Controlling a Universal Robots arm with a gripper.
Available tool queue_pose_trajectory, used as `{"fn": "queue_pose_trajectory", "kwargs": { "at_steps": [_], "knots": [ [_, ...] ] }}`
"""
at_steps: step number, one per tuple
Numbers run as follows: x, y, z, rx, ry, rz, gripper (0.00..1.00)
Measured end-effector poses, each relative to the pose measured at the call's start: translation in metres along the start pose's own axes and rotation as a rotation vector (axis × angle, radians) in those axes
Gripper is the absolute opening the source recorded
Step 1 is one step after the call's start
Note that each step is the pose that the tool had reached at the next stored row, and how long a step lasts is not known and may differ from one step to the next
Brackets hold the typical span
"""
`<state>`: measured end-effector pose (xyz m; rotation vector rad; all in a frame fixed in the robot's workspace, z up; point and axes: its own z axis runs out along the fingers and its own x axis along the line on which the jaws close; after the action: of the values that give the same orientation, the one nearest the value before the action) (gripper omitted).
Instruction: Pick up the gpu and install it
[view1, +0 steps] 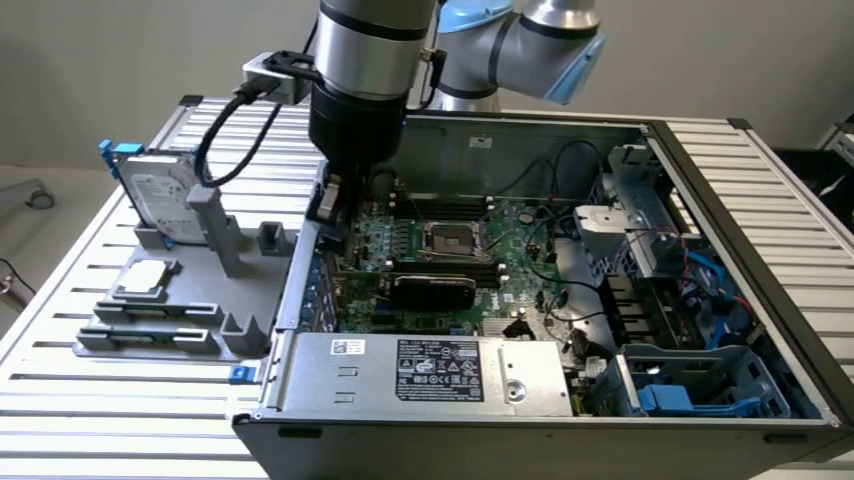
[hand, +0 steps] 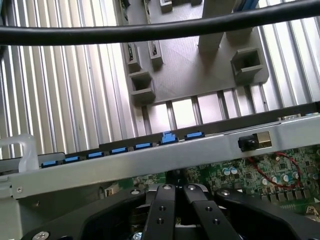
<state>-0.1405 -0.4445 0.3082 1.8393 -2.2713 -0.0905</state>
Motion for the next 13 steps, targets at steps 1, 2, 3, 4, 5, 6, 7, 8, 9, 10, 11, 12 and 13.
{"fn": "queue_pose_trajectory", "kwargs": {
  "at_steps": [1, 2, 3, 4, 5, 6, 7, 8, 9, 10, 11, 12, 13],
  "knots": [
    [0.000, -0.0003, -0.0022, 0.0000, -0.0002, 0.000, 0.11],
    [0.000, -0.0010, -0.0042, -0.0001, 0.0000, 0.000, 0.11],
    [0.000, -0.0026, -0.0057, -0.0001, -0.0001, 0.000, 0.11],
    [0.000, -0.0046, -0.0069, -0.0001, -0.0005, 0.000, 0.11],
    [-0.001, -0.0071, -0.0080, -0.0002, -0.0014, 0.000, 0.11],
    [-0.001, -0.0098, -0.0092, -0.0005, -0.0024, 0.000, 0.11],
    [-0.001, -0.0127, -0.0106, -0.0009, -0.0038, -0.001, 0.11],
    [-0.001, -0.0161, -0.0118, -0.0013, -0.0064, -0.001, 0.11],
    [-0.001, -0.0197, -0.0133, -0.0020, -0.0095, -0.002, 0.11],
    [-0.002, -0.0234, -0.0149, -0.0027, -0.0130, -0.003, 0.11],
    [-0.002, -0.0271, -0.0165, -0.0034, -0.0167, -0.004, 0.11],
    [-0.003, -0.0311, -0.0185, -0.0040, -0.0201, -0.005, 0.11],
    [-0.003, -0.0349, -0.0204, -0.0047, -0.0236, -0.007, 0.11]
  ]
}}
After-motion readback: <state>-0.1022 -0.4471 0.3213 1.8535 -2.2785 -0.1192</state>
